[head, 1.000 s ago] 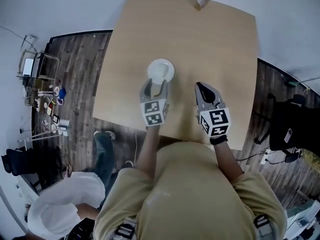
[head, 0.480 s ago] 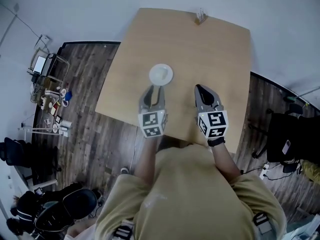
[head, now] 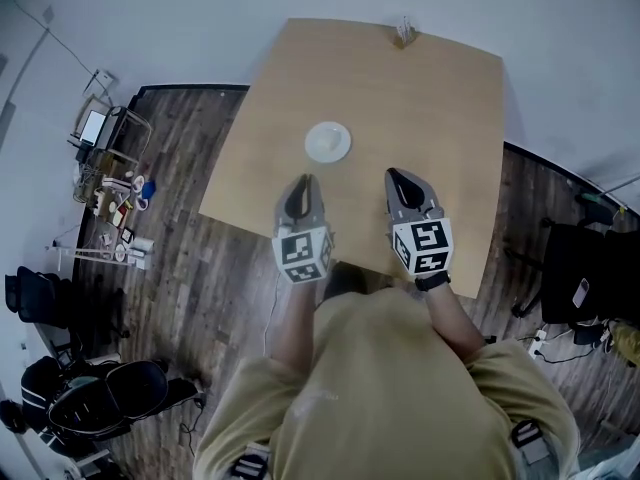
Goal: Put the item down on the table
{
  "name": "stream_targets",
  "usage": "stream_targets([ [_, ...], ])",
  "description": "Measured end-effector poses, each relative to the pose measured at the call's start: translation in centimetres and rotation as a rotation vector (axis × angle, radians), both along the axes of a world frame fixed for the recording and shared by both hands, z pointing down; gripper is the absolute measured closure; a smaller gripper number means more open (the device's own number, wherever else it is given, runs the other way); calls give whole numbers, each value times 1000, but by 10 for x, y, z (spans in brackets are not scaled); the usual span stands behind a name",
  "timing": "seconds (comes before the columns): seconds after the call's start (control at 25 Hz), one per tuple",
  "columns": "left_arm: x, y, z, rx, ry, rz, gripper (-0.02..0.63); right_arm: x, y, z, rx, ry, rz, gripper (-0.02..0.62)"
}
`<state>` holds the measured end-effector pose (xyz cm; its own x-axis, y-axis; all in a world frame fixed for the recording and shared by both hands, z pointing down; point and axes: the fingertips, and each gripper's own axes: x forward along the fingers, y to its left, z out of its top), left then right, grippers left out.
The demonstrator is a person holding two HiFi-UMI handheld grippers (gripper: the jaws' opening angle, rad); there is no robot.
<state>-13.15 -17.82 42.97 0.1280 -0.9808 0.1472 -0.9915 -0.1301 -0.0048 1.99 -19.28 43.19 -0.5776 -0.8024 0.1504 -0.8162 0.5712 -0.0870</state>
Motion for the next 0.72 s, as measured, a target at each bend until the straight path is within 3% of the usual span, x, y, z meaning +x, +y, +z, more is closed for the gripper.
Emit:
stream_targets([
  [0.36, 2, 26, 3, 19, 21, -49, 603, 6, 19, 2, 32, 29, -40, 589],
  [0.72, 16, 29, -8, 35, 37, -21, 603, 17, 19, -2, 48, 47, -34, 589],
])
